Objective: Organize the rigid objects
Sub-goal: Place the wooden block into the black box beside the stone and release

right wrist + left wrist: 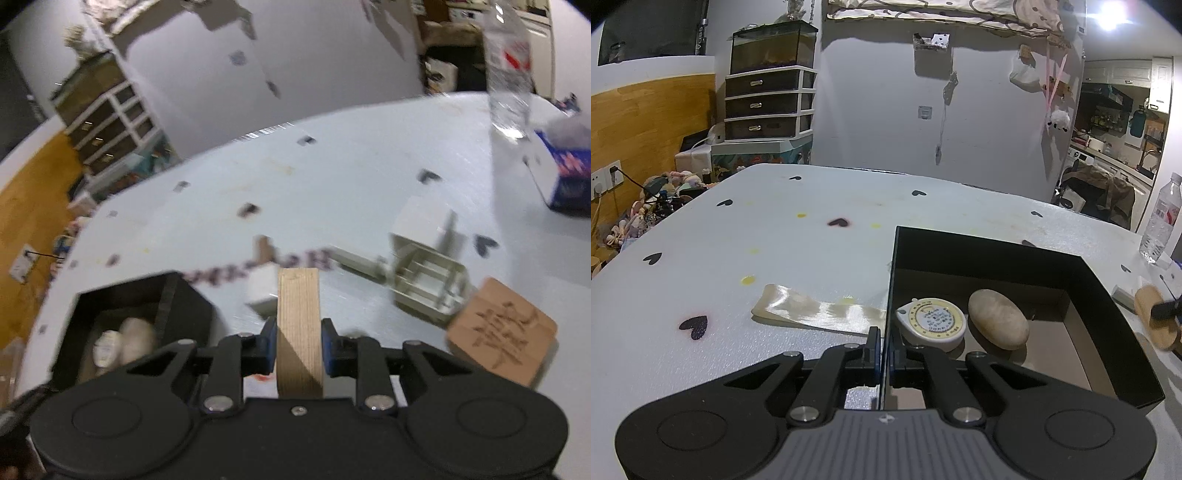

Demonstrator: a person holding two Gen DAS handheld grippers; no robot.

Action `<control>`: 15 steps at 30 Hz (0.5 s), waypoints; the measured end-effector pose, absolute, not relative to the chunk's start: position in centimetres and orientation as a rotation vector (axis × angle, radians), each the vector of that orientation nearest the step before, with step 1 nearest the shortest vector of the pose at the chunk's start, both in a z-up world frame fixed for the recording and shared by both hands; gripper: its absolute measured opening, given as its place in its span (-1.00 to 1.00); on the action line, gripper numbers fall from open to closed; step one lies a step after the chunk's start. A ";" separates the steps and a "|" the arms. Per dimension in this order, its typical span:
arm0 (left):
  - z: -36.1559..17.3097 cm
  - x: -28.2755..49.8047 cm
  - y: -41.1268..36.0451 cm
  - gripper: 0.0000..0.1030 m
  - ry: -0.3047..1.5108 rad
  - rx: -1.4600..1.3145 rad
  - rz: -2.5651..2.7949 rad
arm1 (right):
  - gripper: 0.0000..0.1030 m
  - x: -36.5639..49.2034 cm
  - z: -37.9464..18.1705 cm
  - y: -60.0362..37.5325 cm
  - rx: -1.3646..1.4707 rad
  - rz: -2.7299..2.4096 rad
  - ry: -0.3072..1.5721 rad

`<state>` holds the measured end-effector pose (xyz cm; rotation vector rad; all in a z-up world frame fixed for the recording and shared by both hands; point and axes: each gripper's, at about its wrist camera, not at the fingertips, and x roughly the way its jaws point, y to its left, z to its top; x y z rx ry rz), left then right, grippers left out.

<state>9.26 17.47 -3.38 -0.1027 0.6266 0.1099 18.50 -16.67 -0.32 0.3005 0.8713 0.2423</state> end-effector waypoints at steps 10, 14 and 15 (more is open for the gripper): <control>-3.4 9.3 17.5 -0.94 0.627 -0.103 0.109 | -0.52 18.2 3.6 -8.2 0.244 0.460 0.811; -3.4 9.3 17.6 -0.94 0.626 -0.109 0.108 | -0.53 18.8 2.9 -4.2 0.141 0.480 0.852; -3.4 9.3 17.6 -0.94 0.625 -0.110 0.108 | -0.53 19.1 2.5 -3.1 0.106 0.477 0.866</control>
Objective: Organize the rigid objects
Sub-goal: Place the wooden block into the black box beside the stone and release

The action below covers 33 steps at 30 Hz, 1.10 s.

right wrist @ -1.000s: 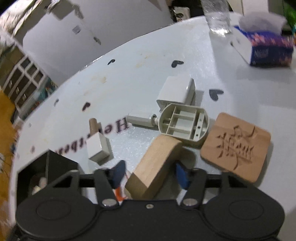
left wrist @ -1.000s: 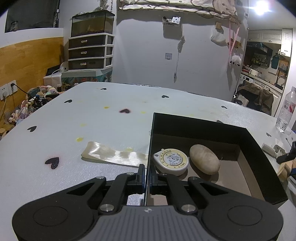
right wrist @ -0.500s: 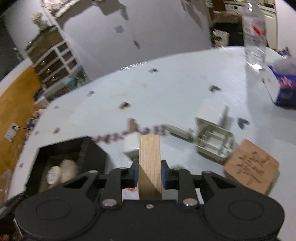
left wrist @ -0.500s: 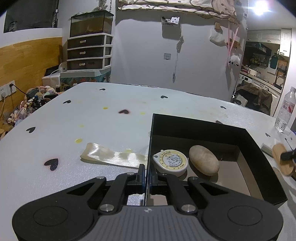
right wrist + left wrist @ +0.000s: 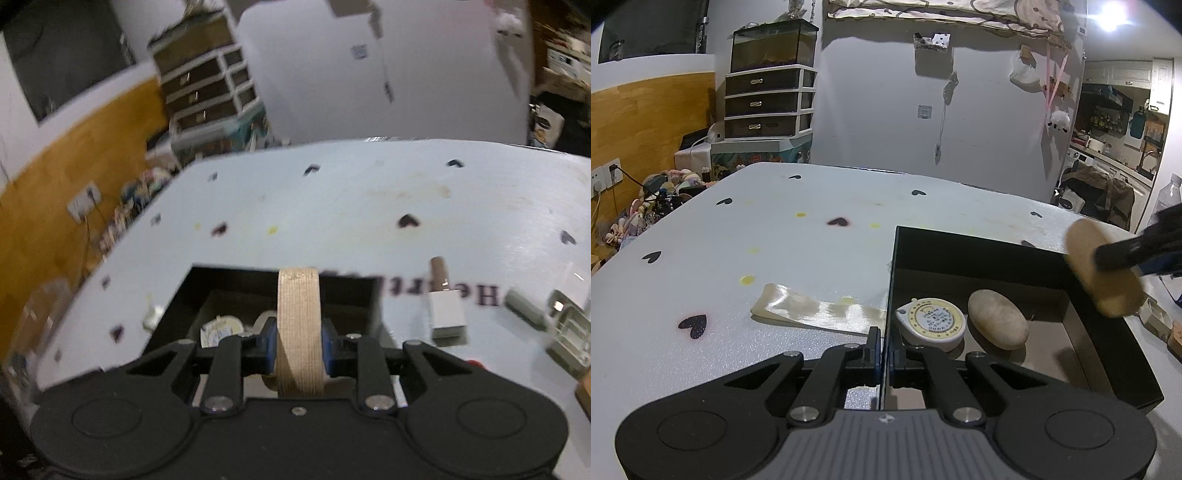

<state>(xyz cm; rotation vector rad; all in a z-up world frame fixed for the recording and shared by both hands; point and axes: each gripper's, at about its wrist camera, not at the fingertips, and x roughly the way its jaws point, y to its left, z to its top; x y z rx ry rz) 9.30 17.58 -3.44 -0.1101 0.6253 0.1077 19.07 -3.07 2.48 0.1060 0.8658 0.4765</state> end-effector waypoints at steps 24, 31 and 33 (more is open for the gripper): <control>-3.7 8.8 18.6 -0.93 0.613 -0.128 0.078 | -0.39 18.4 -2.0 4.7 -0.432 0.341 0.895; -3.6 8.8 18.7 -0.93 0.612 -0.130 0.079 | -0.44 18.1 -1.4 3.9 -0.372 0.374 0.909; -3.6 8.8 18.7 -0.93 0.613 -0.130 0.079 | -0.45 18.1 -1.2 3.5 -0.355 0.381 0.908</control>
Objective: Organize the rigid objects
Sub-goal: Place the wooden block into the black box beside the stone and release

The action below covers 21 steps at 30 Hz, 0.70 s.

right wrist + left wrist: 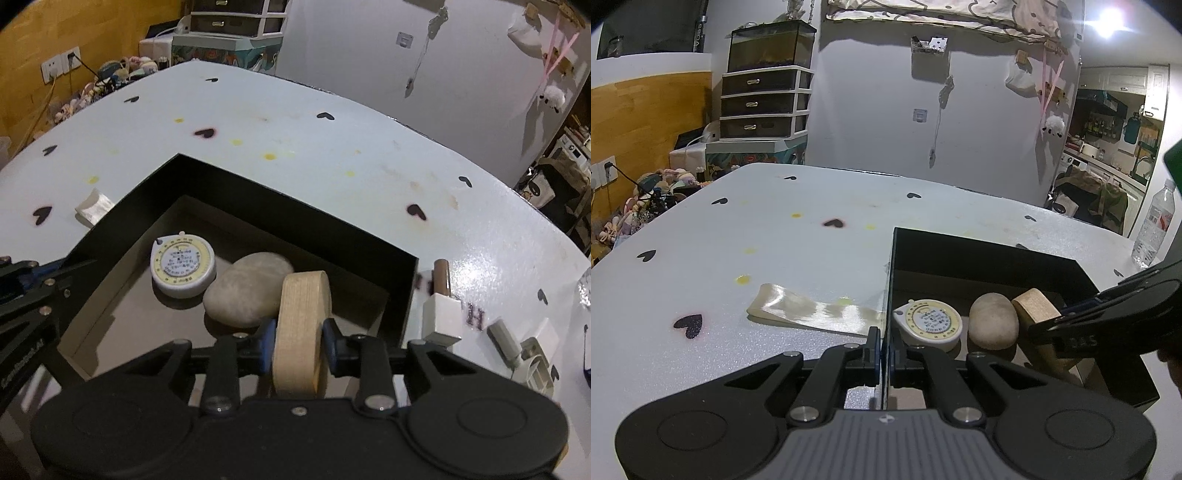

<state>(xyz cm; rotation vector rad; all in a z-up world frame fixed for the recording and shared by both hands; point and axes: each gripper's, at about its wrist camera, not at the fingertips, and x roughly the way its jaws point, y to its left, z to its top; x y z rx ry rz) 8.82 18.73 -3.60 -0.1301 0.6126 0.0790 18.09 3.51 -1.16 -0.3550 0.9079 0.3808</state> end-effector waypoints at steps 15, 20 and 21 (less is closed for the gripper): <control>-3.6 8.8 18.8 -0.93 0.614 -0.129 0.081 | -0.54 17.4 -0.2 2.5 -0.258 0.486 0.945; -3.5 8.8 18.8 -0.93 0.614 -0.128 0.081 | -0.61 17.6 -0.7 3.3 -0.266 0.481 0.929; -3.6 8.8 18.8 -0.93 0.614 -0.128 0.081 | -0.61 17.7 -0.8 3.4 -0.277 0.474 0.922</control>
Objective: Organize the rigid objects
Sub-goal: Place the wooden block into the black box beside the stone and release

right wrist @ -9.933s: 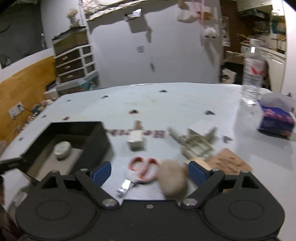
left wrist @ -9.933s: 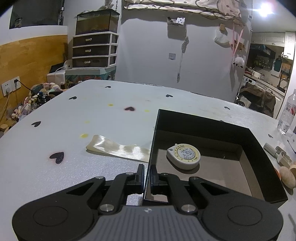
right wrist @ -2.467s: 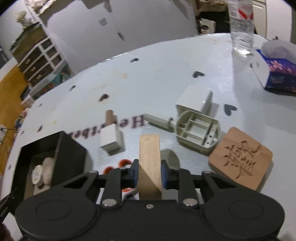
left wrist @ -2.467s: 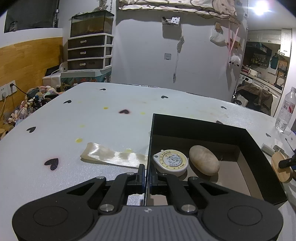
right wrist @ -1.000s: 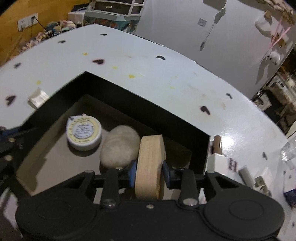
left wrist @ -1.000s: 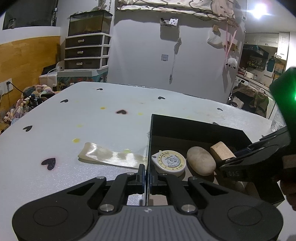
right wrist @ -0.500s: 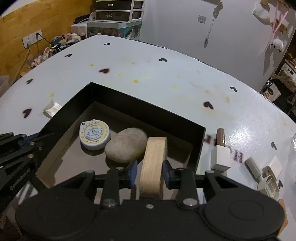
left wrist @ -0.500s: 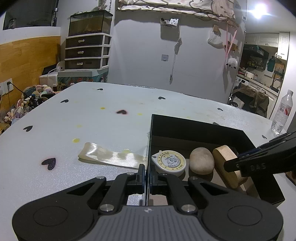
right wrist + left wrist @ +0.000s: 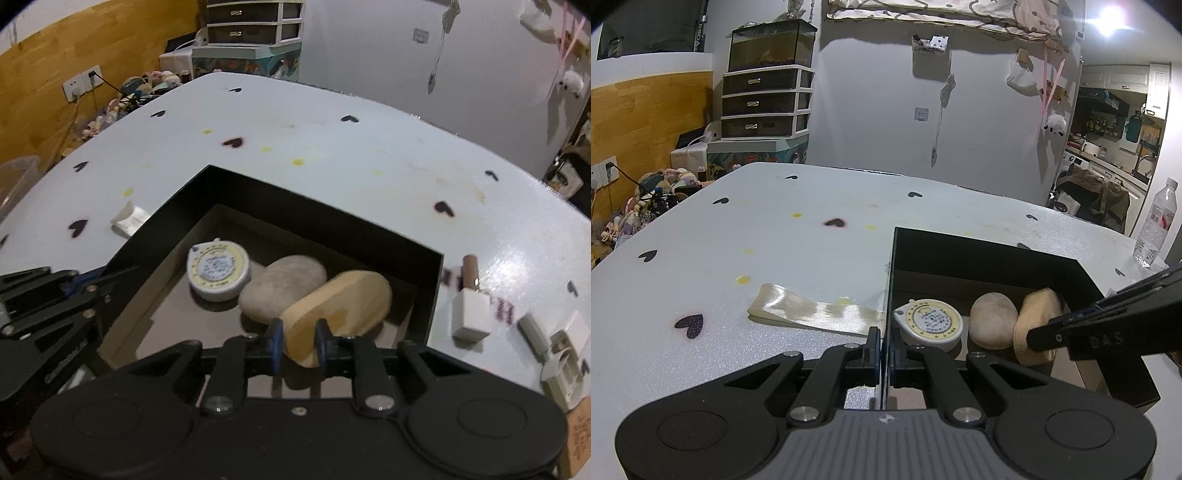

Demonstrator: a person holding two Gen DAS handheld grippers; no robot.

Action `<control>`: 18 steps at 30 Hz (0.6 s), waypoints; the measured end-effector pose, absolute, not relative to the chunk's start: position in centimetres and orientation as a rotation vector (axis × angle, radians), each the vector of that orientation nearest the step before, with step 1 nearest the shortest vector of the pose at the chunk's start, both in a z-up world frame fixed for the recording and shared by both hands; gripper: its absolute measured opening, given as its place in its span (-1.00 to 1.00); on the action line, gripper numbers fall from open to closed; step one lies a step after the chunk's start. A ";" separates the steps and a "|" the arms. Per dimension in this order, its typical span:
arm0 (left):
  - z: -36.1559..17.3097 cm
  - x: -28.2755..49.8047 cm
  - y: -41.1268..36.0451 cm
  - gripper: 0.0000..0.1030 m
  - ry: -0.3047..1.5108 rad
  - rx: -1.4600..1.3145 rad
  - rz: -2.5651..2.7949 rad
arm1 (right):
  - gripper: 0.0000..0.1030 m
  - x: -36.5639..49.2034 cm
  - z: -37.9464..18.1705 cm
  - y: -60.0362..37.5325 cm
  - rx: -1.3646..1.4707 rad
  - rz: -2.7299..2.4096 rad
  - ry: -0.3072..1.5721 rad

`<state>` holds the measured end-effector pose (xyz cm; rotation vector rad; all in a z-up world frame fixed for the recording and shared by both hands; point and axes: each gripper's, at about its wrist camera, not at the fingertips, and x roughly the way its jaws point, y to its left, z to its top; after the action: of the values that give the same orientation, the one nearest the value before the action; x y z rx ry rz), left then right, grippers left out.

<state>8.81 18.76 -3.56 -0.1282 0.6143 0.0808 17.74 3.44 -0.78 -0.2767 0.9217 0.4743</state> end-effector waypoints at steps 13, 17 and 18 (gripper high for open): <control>-3.6 8.8 18.8 -0.93 0.615 -0.127 0.082 | -0.56 18.1 -1.2 2.8 -0.332 0.452 0.945; -3.7 8.9 18.8 -0.93 0.617 -0.125 0.084 | -0.56 18.1 -0.5 2.1 -0.299 0.457 0.949; -3.7 8.9 18.8 -0.93 0.617 -0.124 0.085 | -0.55 18.0 -0.3 2.0 -0.292 0.459 0.943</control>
<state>8.92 18.79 -3.67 -0.1245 0.6173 0.0848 18.03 1.96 -0.32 -0.2925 0.9430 0.4587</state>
